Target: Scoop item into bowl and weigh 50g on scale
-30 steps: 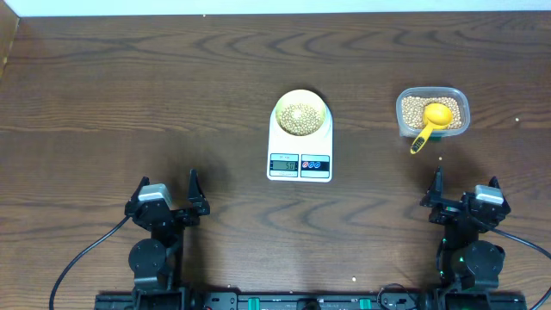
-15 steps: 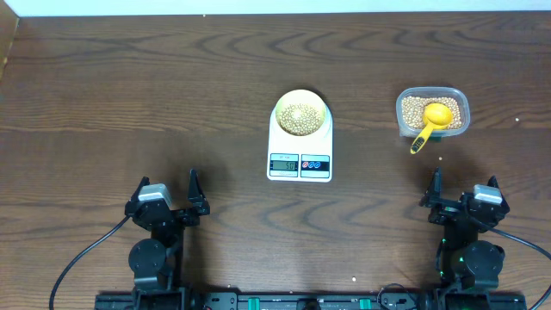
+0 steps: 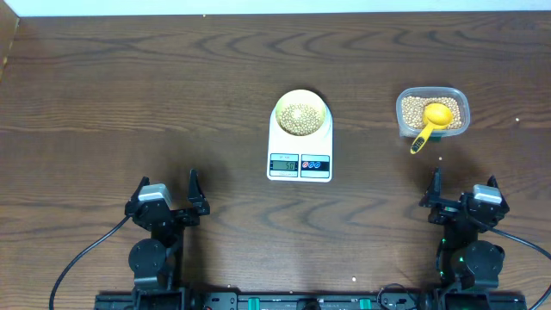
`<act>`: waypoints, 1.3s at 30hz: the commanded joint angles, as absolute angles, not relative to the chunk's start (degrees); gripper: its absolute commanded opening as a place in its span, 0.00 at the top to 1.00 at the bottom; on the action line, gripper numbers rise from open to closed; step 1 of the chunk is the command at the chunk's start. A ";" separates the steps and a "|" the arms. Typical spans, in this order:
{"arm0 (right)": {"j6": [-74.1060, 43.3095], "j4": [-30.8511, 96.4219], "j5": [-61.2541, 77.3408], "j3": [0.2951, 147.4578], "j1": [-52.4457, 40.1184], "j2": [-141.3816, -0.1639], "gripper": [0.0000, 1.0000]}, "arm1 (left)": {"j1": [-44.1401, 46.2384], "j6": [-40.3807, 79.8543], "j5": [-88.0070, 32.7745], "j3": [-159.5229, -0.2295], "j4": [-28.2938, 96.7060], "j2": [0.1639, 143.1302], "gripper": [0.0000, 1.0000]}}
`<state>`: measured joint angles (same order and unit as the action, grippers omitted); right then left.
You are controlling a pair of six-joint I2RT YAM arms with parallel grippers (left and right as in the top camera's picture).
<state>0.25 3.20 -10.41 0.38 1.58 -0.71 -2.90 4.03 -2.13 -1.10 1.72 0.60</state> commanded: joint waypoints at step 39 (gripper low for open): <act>-0.36 4.29 -0.93 0.27 2.79 -0.30 0.01 | -3.09 3.07 -0.36 -0.23 4.05 0.23 0.02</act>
<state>0.25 4.03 -1.21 0.38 2.39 -0.71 -2.90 4.03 -2.13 -1.10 1.72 0.58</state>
